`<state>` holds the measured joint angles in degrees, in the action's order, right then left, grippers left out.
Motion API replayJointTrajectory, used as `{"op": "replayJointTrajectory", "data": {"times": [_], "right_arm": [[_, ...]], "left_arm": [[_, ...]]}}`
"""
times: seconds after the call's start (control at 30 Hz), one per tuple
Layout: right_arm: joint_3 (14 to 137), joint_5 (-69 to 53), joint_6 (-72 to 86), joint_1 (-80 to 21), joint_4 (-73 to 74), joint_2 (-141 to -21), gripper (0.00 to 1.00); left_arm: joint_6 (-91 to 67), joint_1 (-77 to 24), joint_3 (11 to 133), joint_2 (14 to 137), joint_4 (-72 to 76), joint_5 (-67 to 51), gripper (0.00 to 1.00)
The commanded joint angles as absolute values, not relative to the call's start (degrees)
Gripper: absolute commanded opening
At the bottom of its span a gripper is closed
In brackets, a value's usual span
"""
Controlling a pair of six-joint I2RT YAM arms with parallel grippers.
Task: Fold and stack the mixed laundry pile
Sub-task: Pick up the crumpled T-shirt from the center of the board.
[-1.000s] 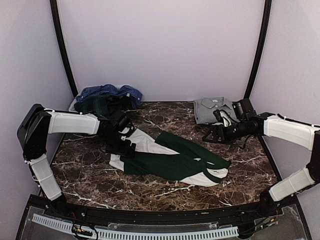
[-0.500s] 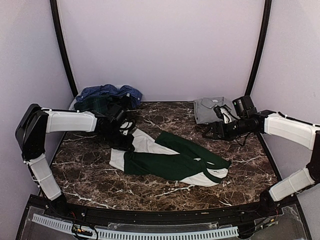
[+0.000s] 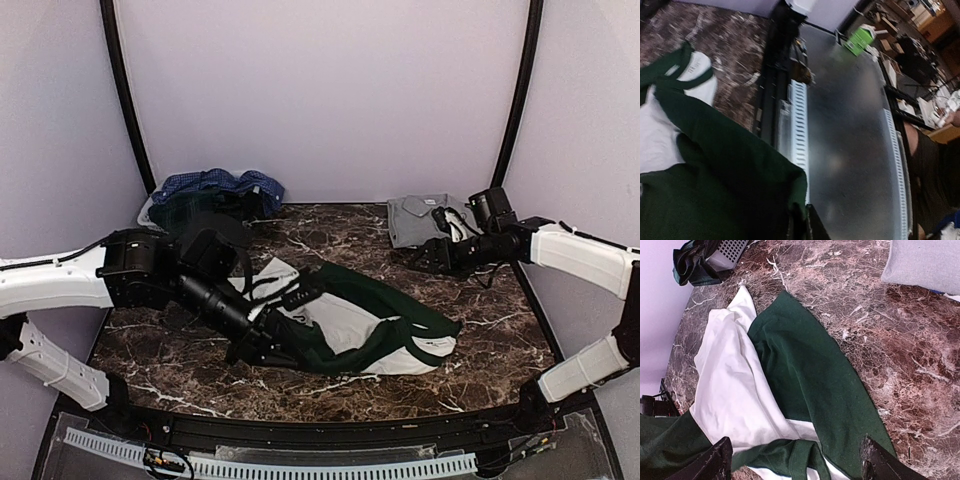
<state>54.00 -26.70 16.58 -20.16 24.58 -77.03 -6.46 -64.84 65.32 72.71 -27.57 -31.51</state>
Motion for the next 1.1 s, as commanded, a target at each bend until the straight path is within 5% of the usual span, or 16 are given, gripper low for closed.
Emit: {"op": "replayJointTrajectory", "data": {"times": [0.0, 0.17, 0.27, 0.4, 0.6, 1.07], "right_arm": [[56.2, -26.1, 16.5, -19.5, 23.6, -78.0, 0.85], [56.2, -26.8, 16.3, -19.5, 22.8, -79.7, 0.84], [56.5, -26.7, 16.1, -19.5, 22.3, -81.2, 0.84], [57.9, -26.2, 16.0, -19.5, 20.8, -85.6, 0.82], [62.1, -26.5, 15.7, -20.4, 18.7, -93.5, 0.76], [72.8, -23.3, 13.6, -25.0, 18.9, -108.0, 0.74]], "left_arm": [[-0.8, -73.3, 68.4, 80.5, -39.4, -36.4, 0.14], [-0.2, -72.1, 71.1, 83.1, -40.7, -23.5, 0.36], [-7.0, -58.8, 66.4, 77.2, -27.5, -26.8, 0.56], [-13.4, -47.9, 62.5, 74.0, -15.7, -16.4, 0.69], [-17.8, -36.0, 73.5, 89.6, -22.9, -6.3, 0.67], [-19.1, -33.8, 85.3, 112.9, -27.0, -7.3, 0.60]]}}
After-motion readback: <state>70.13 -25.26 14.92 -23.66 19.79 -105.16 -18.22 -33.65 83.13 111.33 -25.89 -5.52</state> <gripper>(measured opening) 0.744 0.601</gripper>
